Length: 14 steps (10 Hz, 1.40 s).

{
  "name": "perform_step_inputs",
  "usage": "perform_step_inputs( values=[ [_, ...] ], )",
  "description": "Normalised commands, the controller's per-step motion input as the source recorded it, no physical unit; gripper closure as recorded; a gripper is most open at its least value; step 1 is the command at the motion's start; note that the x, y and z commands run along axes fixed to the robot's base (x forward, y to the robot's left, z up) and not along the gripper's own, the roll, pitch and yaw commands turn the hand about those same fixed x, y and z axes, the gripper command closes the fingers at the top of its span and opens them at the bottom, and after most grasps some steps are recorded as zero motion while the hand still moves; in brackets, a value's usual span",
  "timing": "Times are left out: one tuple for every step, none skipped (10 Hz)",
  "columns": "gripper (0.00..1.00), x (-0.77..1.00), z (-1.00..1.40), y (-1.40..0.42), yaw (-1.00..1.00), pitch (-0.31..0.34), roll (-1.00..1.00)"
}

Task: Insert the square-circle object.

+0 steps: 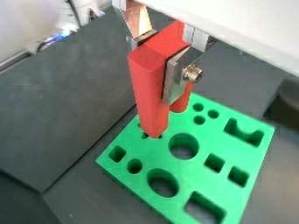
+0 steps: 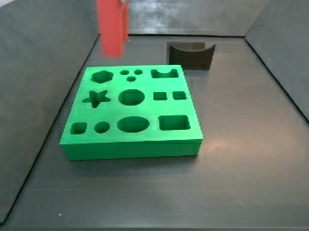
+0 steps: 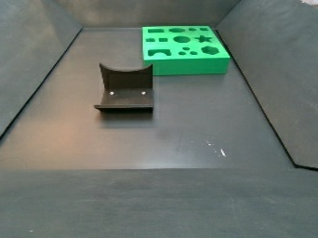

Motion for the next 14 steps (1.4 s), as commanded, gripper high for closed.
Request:
perform_step_inputs(
  values=[
    [1.00,0.00,-0.42,-0.11,-1.00,0.000,0.00],
    [1.00,0.00,-0.43,-0.10,-1.00,0.000,0.00],
    [1.00,0.00,-0.43,-0.10,-1.00,0.000,0.00],
    [1.00,0.00,-0.43,-0.10,-1.00,0.000,0.00],
    [1.00,0.00,-0.44,-0.10,-1.00,0.000,0.00],
    [1.00,0.00,-0.43,-0.10,-1.00,0.000,0.00],
    [1.00,0.00,-0.36,-0.13,-1.00,0.000,0.02],
    [1.00,0.00,-0.36,-0.13,-1.00,0.000,0.02],
    [1.00,-0.03,-0.25,-0.13,-0.92,-0.006,0.00],
    [1.00,-0.21,-0.31,-0.16,-0.77,-0.113,-0.06],
    [1.00,-0.31,-0.40,-0.12,-0.72,-0.187,-0.16],
    [1.00,-0.29,-0.48,0.00,-0.79,-0.203,-0.24],
    [1.00,-0.28,-0.45,0.00,-0.80,-0.190,-0.25],
    [1.00,-0.31,-0.30,0.00,-0.75,-0.181,-0.27]
  ],
)
